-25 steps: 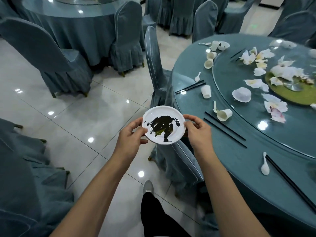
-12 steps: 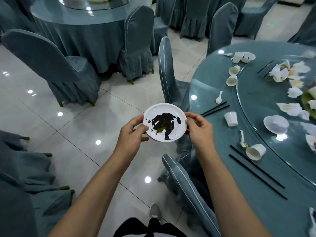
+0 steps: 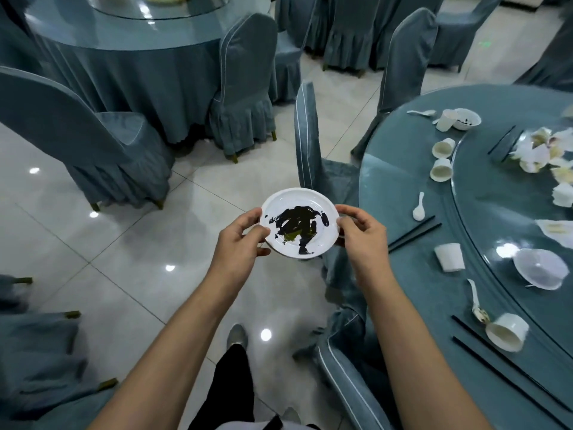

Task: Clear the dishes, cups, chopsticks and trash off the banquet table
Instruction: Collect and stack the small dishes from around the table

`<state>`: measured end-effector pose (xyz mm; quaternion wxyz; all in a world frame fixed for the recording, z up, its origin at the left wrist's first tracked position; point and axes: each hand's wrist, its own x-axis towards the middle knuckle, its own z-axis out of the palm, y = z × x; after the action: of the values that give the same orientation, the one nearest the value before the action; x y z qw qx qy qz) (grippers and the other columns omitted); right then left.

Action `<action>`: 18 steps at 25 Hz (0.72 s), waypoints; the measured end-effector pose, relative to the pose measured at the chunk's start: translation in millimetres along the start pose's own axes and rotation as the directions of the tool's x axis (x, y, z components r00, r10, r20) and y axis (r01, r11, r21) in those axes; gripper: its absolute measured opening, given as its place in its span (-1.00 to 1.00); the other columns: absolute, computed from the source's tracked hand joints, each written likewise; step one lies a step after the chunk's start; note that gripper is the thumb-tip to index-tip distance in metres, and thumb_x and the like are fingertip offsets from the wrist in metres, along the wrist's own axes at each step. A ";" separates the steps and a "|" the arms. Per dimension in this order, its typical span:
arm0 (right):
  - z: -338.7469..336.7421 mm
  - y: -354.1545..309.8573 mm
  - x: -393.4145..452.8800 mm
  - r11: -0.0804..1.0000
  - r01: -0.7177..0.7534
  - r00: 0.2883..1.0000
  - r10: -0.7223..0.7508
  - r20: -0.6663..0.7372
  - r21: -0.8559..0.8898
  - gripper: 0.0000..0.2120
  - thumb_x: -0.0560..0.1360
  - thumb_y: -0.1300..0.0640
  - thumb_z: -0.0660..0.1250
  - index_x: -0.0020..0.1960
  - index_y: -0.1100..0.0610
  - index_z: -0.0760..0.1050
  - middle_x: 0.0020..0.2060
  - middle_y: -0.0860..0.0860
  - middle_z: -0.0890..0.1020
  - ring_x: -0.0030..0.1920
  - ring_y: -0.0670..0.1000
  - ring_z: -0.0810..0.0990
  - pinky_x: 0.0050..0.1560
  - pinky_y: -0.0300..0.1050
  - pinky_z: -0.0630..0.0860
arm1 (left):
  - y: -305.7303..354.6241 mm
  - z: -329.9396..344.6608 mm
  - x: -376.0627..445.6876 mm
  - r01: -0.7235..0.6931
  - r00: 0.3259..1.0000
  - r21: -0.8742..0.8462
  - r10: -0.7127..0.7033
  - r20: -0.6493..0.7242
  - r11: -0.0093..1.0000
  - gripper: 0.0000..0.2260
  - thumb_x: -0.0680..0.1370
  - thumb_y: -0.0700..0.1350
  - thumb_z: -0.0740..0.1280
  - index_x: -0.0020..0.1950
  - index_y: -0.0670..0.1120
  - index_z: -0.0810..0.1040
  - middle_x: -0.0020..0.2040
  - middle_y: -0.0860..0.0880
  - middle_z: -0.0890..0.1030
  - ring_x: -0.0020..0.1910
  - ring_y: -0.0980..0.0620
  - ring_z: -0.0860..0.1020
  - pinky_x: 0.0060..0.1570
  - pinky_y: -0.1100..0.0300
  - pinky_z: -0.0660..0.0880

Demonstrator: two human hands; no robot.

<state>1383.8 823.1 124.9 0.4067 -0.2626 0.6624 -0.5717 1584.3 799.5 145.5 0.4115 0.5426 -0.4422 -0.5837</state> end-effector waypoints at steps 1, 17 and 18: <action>11.9 -2.3 11.7 1.000 0.005 1.000 -0.005 -0.021 -0.014 -0.76 0.53 0.27 0.31 -0.01 0.01 0.70 -0.16 0.03 0.75 -0.16 0.05 0.71 -0.23 0.04 0.68 | 5.4 -4.4 17.7 0.001 1.000 0.002 -0.001 0.012 1.000 -0.68 0.59 -0.30 0.27 0.30 -0.08 0.58 0.17 -0.07 0.65 -0.02 -0.03 0.61 -0.17 0.18 0.59; 190.4 -48.3 149.4 1.000 0.011 0.985 -0.010 -0.171 0.003 -0.73 0.52 0.29 0.31 -0.03 -0.01 0.71 -0.21 0.17 0.69 -0.22 0.05 0.62 -0.13 0.07 0.67 | 77.2 -88.5 249.5 0.007 0.991 0.037 -0.012 0.137 0.999 -0.67 0.58 -0.28 0.29 0.34 -0.11 0.58 0.22 -0.06 0.64 -0.01 -0.01 0.60 -0.16 0.17 0.57; 197.1 -51.2 157.6 1.000 0.013 0.986 -0.012 -0.167 0.006 -0.74 0.53 0.29 0.31 -0.01 0.01 0.71 -0.23 0.14 0.67 -0.23 0.04 0.62 -0.17 0.01 0.66 | 80.7 -90.2 260.1 0.000 0.990 0.033 -0.005 0.138 0.999 -0.67 0.58 -0.28 0.29 0.32 -0.11 0.58 0.21 -0.06 0.64 -0.04 0.00 0.60 -0.19 0.21 0.57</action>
<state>1459.5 577.1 134.0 0.3471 -0.2168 0.6904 -0.5965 1655.4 521.6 151.3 0.3701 0.5082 -0.4784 -0.6131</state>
